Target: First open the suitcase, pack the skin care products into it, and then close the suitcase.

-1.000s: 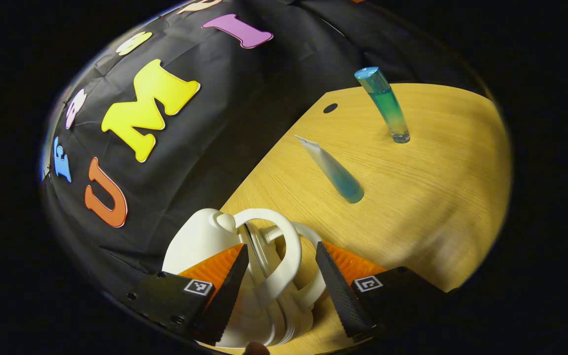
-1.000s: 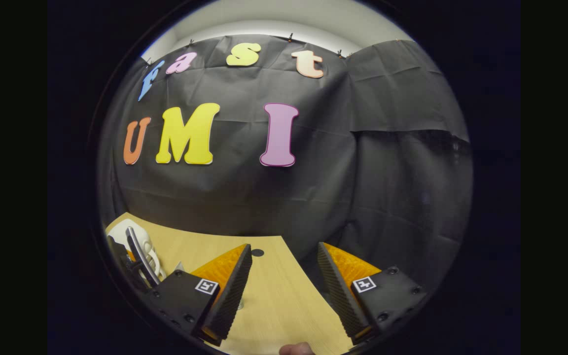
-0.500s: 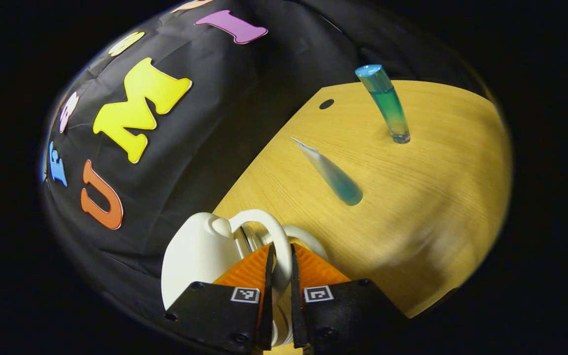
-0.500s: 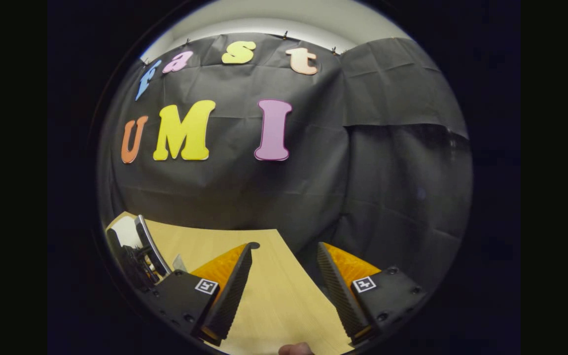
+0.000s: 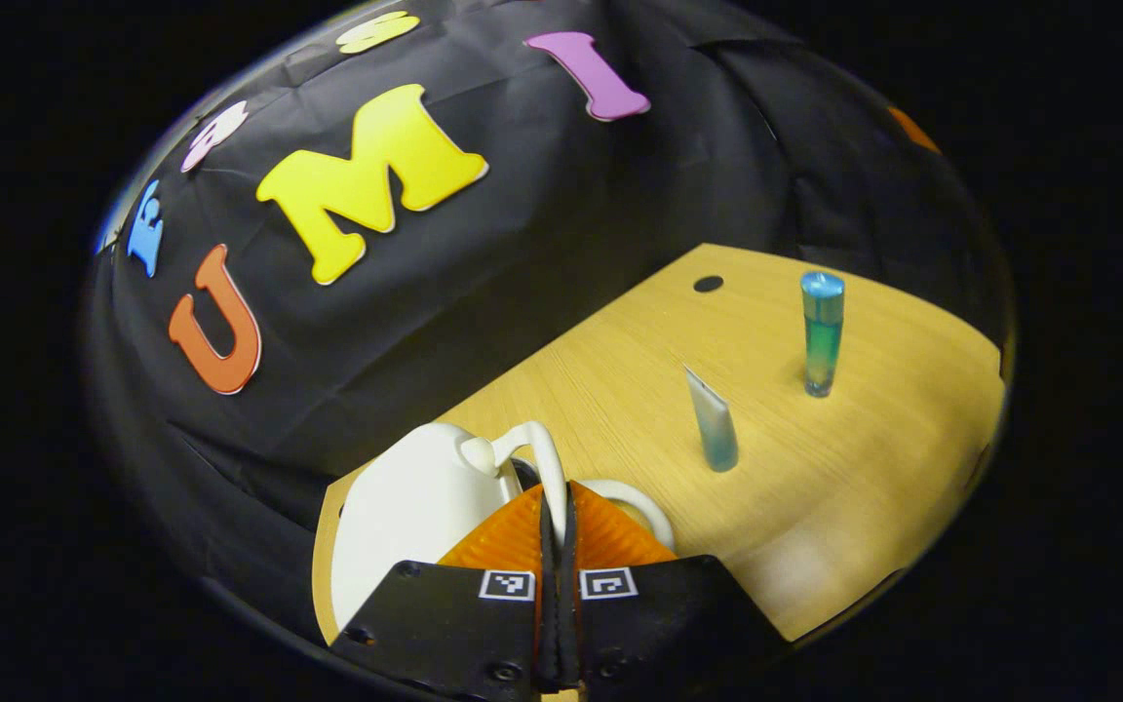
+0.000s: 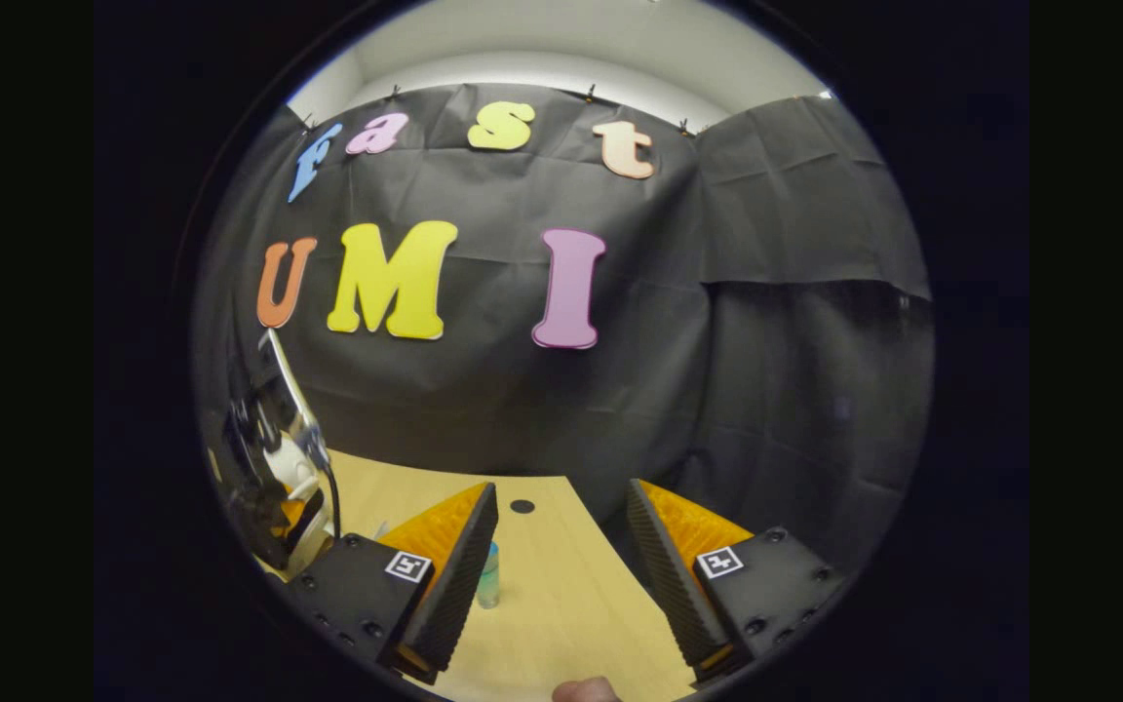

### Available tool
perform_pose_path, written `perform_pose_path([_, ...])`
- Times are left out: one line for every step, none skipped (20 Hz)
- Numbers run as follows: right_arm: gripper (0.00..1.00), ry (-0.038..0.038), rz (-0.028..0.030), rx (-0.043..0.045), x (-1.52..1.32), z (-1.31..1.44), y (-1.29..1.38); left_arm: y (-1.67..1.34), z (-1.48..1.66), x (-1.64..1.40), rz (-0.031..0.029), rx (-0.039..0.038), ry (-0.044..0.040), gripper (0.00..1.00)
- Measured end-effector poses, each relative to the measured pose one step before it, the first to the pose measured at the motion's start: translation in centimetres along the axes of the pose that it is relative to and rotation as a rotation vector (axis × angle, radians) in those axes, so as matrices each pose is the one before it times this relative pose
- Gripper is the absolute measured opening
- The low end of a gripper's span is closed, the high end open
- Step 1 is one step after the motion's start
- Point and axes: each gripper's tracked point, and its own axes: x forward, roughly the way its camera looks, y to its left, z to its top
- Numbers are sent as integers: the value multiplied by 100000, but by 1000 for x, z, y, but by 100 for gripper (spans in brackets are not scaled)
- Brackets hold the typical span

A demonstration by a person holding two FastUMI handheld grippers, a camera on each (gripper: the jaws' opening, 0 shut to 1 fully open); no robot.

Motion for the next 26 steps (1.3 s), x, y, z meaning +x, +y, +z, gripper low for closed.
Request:
perform_pose_path([80, -1026, 1239, -72, -137, 604, 860, 1340, 1100, -557, 808, -3683, -2565, 2])
perform_pose_path([80, -918, 1352, 127, 9, 513, 1015, 1336, 853, -542, 577, -3599, -2020, 3])
perform_pose_path([80, -1072, 1689, 218, -98, 685, 1136, 1247, 846, -705, -54, -4109, -1697, 3])
perform_pose_path([80, -1170, 1815, -152, -143, 575, 1226, 1191, 561, -715, 137, -4307, -1428, 3])
perform_pose_path([80, -996, 1874, -107, -10, 571, 1196, 1503, 633, -647, 759, -3999, -1745, 3])
perform_pose_path([80, -1019, 1884, 35, 42, 482, 1132, 2061, 739, -684, 1780, -3345, -2459, 2])
perform_pose_path([80, -721, 1173, 219, -8, 458, 838, 2071, 602, -486, 1695, -1688, -1873, 3])
perform_pose_path([80, -647, 1574, 247, -16, 412, 1063, 2580, 582, -391, 1932, -2352, -2314, 3])
perform_pose_path([80, -192, 1682, 224, 53, 358, 1163, 2190, 80, -208, -143, -3265, -1253, 3])
perform_pose_path([80, -239, 1689, -28, -14, 171, 1119, 1681, -170, -141, -1852, -3557, -871, 2])
perform_pose_path([80, -445, 1913, -306, -59, 383, 1316, 2010, -177, -334, -1081, -3143, -1118, 2])
perform_pose_path([80, -303, 1767, -873, 29, 181, 1059, 2196, -39, -685, 358, -2068, -1943, 3])
perform_pose_path([80, -214, 1891, -1450, 65, 356, 1170, 2576, -34, -341, 1929, -1272, -2030, 3])
perform_pose_path([80, -61, 1524, -1080, -97, 195, 932, 2635, -395, -6, 2951, -1185, -1080, 3])
perform_pose_path([79, 164, 1115, -715, 1, 215, 859, 2559, -920, -158, 2649, -1434, 277, 3])
perform_pose_path([80, 409, 924, -179, -43, -6, 750, 2258, -981, 8, 1684, -1595, 635, 3])
perform_pose_path([80, 850, 553, -523, 108, -15, 789, 2145, -1145, 67, 1891, -2245, 1239, 3])
perform_pose_path([80, 902, 604, -635, 55, -106, 779, 2020, -1245, 171, 1328, -1897, 1177, 3])
perform_pose_path([80, 879, 576, -1021, 33, -57, 776, 1869, -1351, 335, 639, -2390, 1015, 3])
perform_pose_path([80, 746, 705, -1188, 98, -91, 694, 1655, -1422, 616, 295, -3298, 824, 3])
perform_pose_path([80, 1070, 943, -933, 179, -28, 794, 1678, -1446, 677, 1220, -2173, 1933, 3])
perform_pose_path([80, 907, 353, -537, 154, -171, 419, 1409, -1979, 735, 1010, -1686, 2705, 3])
perform_pose_path([80, 901, -4, -1086, 223, -12, 411, 1312, -1919, 550, 258, -2854, 2683, 3])
perform_pose_path([80, 622, -170, -946, 234, -152, 143, 1250, -1894, 751, 296, -3468, 3003, 4])
perform_pose_path([80, 457, -30, -1031, 171, 37, 225, 1231, -1902, 842, 171, -3651, 3944, 4])
perform_pose_path([80, 810, -226, -1047, 146, -170, 217, 1171, -2119, 1101, 119, -2079, 3908, 4])
